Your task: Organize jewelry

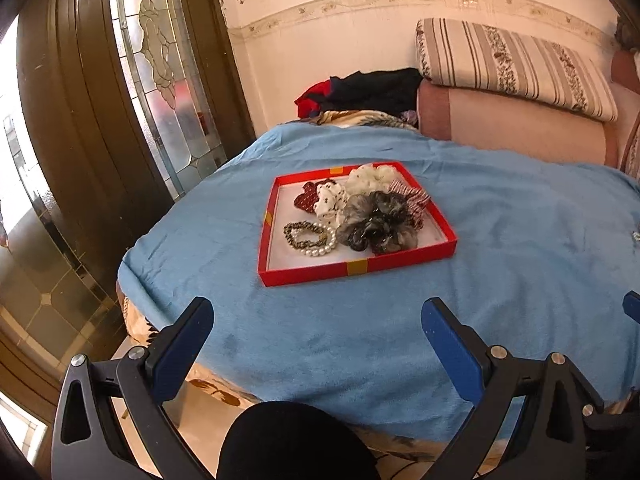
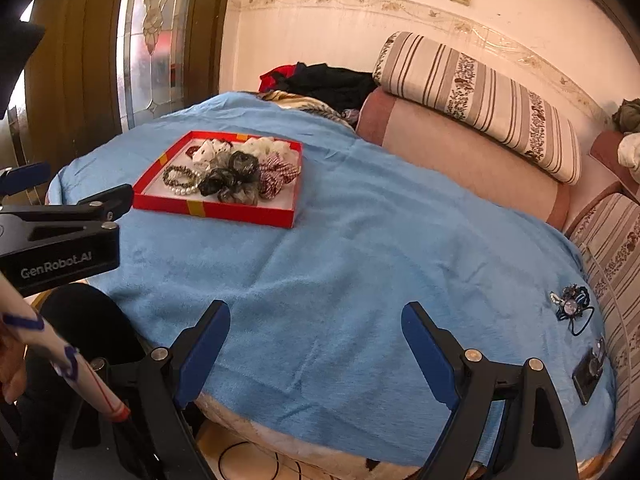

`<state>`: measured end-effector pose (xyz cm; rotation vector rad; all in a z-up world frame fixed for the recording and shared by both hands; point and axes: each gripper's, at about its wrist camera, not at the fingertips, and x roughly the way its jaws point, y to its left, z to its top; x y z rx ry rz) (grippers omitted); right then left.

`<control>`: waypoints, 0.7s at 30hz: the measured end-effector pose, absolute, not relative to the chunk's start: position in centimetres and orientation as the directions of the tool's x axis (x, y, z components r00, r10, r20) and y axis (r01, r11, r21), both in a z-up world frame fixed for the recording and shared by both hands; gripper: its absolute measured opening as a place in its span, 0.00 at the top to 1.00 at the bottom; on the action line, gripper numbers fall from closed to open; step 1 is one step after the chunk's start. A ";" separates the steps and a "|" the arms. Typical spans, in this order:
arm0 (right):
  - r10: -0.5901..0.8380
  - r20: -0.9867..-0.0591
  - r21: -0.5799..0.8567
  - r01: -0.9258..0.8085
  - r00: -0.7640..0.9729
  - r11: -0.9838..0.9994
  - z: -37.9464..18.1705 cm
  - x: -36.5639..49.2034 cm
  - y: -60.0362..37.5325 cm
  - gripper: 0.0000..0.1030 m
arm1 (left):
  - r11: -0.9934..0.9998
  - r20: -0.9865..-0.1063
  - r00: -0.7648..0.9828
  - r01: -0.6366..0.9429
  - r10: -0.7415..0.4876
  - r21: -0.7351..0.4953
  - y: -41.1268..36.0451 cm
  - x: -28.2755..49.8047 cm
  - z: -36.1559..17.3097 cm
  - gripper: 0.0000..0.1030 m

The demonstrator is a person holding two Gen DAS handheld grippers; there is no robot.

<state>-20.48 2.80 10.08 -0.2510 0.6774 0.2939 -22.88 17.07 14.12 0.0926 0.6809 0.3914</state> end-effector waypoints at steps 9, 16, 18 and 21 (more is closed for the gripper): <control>0.161 -0.671 -0.156 -0.350 0.724 0.924 9.0 -19.9 3.4 0.12 | 0.920 -0.626 0.678 -0.337 0.384 0.200 18.3 -22.0 12.8 0.00; 0.153 -0.686 -0.165 -0.357 0.712 0.920 8.4 -19.6 3.9 0.12 | 0.918 -0.641 0.663 -0.343 0.386 0.197 19.0 -21.7 12.2 0.00; 0.151 -0.690 -0.167 -0.358 0.708 0.918 8.2 -19.5 4.1 0.12 | 0.917 -0.646 0.657 -0.347 0.388 0.198 19.1 -21.6 11.9 0.00; 0.148 -0.694 -0.169 -0.358 0.705 0.918 8.0 -19.4 4.2 0.12 | 0.916 -0.651 0.652 -0.351 0.388 0.195 19.4 -21.4 11.8 0.00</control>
